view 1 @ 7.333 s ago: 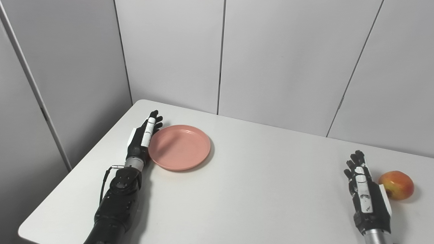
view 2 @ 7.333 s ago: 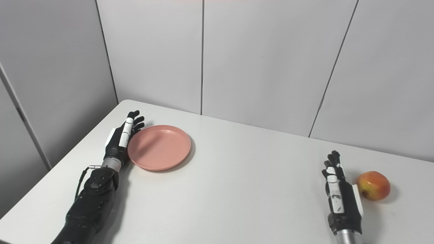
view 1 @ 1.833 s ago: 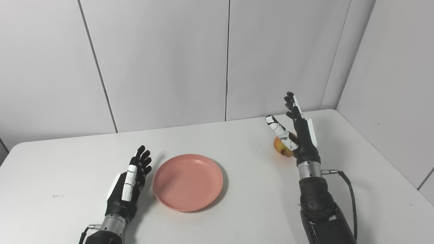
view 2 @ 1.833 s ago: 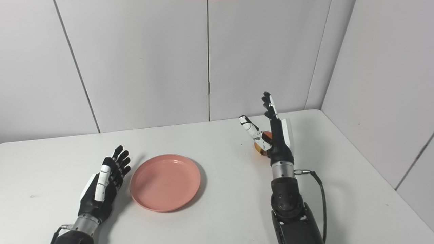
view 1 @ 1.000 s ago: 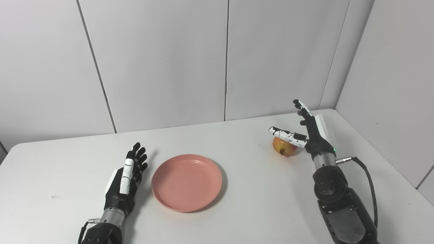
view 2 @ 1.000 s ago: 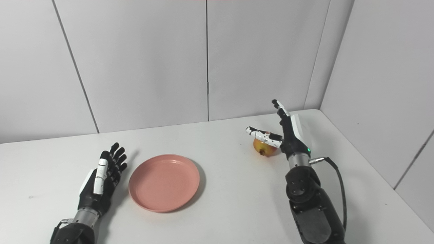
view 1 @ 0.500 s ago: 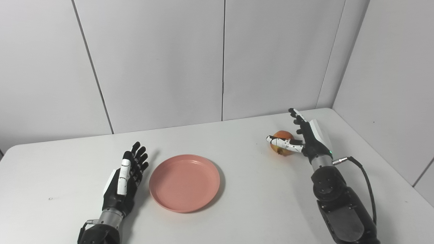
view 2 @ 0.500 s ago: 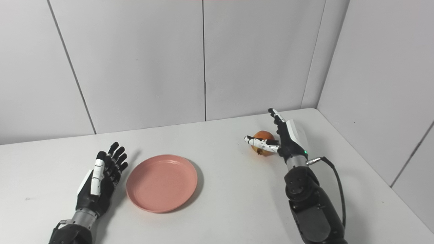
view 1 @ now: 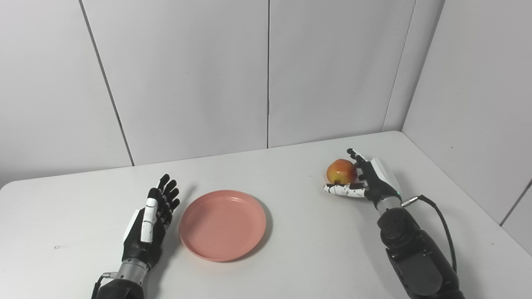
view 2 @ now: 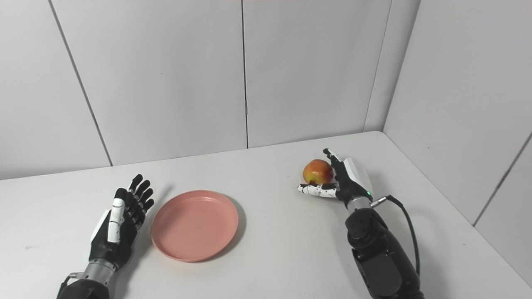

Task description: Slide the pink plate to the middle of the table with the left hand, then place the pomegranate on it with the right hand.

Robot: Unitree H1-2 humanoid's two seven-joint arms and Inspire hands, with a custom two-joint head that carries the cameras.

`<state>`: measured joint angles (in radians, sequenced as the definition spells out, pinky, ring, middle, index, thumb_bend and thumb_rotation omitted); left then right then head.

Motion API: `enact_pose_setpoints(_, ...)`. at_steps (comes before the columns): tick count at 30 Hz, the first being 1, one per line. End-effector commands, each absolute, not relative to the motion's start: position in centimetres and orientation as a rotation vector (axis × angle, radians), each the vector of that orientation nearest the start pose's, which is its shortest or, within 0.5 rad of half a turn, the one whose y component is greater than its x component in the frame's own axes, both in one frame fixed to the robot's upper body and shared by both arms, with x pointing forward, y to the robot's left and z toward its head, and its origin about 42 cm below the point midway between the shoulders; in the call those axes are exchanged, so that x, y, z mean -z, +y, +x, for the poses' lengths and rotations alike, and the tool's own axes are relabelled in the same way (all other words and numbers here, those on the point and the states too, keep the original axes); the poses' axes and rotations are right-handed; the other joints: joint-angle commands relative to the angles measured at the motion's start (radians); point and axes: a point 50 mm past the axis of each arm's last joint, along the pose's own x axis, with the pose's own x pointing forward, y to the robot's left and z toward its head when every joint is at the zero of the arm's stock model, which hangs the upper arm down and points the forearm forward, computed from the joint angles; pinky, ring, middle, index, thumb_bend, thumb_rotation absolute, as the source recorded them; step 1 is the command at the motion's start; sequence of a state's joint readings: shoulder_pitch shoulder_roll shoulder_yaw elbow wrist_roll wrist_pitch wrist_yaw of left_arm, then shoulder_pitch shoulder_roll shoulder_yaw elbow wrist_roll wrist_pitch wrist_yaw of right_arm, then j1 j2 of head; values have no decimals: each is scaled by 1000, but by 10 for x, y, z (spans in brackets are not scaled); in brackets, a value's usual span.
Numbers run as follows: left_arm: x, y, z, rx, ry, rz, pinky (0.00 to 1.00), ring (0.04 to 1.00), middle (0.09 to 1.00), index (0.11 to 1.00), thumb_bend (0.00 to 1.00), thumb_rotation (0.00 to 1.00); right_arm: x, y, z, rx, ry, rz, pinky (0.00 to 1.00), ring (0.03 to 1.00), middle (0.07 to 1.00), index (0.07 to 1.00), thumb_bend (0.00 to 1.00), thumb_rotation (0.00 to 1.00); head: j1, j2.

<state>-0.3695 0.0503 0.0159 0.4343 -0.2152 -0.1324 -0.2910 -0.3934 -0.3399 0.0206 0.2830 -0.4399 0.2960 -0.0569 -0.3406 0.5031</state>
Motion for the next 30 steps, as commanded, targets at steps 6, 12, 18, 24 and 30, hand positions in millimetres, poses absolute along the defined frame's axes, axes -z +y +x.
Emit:
enact_pose_setpoints(6,-97,194,386,342,-55,-145,1000,1000,1000,1000,692,1000,-181,-320,428,251,31,-788,719,827,863,862,835,161,1,4)
enact_pose_setpoints(12,-97,193,385,345,-56,-146,1000,1000,1000,1000,668,1000,-177,-319,427,286,-5,-743,711,796,818,810,771,33,0,3)
enact_pose_setpoints(18,-97,192,385,343,-59,-140,1000,1000,1000,1000,655,1000,-173,-317,426,341,-71,-749,576,669,722,734,701,7,1,5)
enact_pose_setpoints(24,-96,191,385,344,-62,-139,1000,1000,1000,1000,642,1000,-174,-316,426,414,-153,-733,438,523,490,539,537,0,3,6)
enact_pose_setpoints(30,-96,191,385,340,-63,-137,996,1000,1000,1000,631,1000,-175,-316,426,440,-183,-727,389,480,468,512,522,0,3,6)
